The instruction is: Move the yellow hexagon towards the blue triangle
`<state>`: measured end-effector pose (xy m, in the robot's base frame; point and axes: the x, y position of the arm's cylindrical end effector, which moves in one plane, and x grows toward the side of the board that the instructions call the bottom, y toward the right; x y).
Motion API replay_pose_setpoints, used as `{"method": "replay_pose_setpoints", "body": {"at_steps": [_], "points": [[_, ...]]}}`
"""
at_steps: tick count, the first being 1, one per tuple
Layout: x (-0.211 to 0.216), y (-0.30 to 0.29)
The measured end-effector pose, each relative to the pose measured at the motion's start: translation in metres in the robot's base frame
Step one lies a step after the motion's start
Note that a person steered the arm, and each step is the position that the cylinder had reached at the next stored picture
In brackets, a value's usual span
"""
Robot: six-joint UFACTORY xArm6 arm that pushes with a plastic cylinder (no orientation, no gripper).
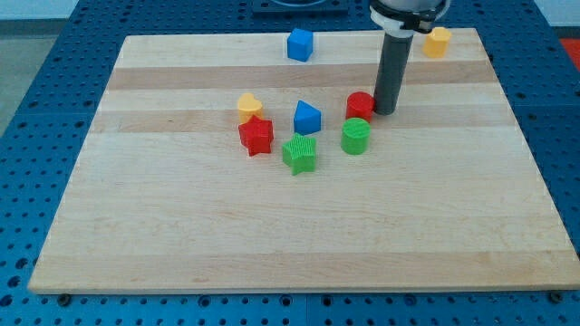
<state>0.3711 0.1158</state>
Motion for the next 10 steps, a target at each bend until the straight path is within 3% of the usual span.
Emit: {"method": "replay_pose_setpoints", "body": {"at_steps": [3,6,8,10], "points": [[-0.044,0.088],[-0.129,0.163],[-0.168,0.158],[-0.153,0.138]]}}
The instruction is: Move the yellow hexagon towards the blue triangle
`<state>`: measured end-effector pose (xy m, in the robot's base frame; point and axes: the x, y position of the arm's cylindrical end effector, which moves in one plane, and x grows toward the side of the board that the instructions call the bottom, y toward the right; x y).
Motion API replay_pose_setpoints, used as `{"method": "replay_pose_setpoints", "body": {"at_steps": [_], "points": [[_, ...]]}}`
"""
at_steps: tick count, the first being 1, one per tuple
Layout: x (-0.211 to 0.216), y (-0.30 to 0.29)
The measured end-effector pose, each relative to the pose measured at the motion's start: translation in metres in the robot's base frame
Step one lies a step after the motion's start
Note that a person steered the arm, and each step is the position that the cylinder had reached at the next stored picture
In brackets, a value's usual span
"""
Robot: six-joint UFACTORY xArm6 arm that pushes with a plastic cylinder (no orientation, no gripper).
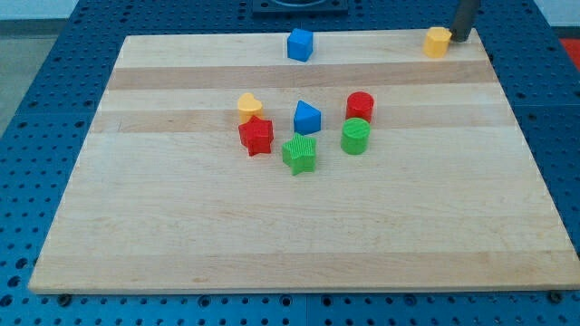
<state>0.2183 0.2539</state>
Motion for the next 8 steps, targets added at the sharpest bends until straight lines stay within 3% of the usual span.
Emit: {"method": "replay_pose_setpoints", "body": {"at_steps": [5,8], "points": [[0.009,-0.108],[0.033,-0.116]]}}
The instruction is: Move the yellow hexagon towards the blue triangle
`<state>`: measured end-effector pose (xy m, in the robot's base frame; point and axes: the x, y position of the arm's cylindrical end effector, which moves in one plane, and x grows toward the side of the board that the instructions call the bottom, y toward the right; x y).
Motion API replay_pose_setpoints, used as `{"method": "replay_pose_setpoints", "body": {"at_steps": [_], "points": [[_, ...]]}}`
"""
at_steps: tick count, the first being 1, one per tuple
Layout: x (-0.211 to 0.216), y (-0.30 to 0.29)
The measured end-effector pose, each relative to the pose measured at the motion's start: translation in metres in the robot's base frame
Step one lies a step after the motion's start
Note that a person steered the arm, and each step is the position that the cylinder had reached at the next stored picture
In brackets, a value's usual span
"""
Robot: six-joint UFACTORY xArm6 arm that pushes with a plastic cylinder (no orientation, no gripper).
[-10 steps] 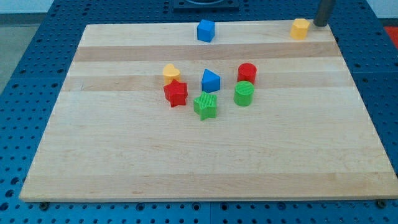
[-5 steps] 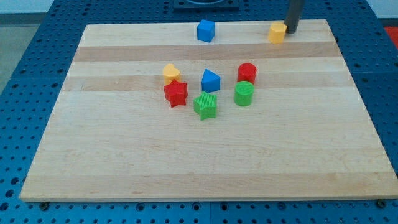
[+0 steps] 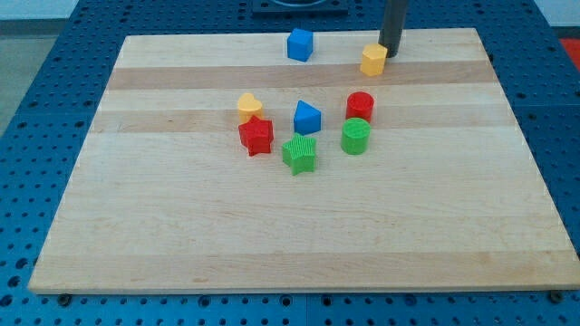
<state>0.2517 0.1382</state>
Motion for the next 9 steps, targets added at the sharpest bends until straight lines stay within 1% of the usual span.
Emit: {"method": "replay_pose_setpoints", "body": {"at_steps": [3,4,7,9], "points": [[0.033,-0.01],[0.032,-0.013],[0.031,-0.07],[0.027,-0.08]]}}
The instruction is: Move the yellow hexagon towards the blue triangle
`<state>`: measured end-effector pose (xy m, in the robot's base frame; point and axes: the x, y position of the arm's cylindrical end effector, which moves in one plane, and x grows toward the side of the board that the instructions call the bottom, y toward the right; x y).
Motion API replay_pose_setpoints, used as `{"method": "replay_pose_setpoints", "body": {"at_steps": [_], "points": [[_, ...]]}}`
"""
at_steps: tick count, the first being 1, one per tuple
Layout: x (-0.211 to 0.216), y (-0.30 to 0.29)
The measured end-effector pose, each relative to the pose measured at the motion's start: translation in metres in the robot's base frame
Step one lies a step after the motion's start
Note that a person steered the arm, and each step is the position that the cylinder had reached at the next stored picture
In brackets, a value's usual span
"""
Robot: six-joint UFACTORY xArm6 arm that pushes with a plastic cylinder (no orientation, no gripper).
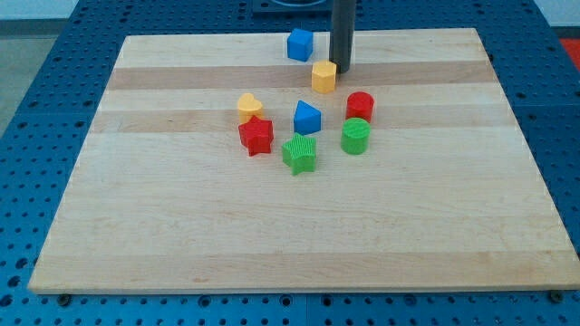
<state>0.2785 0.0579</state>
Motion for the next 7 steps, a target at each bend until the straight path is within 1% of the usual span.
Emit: {"method": "replay_pose_setpoints", "body": {"at_steps": [2,4,6,7], "points": [[-0.009,-0.02],[-0.006,-0.053],[0.009,-0.054],[0.006,-0.052]]}}
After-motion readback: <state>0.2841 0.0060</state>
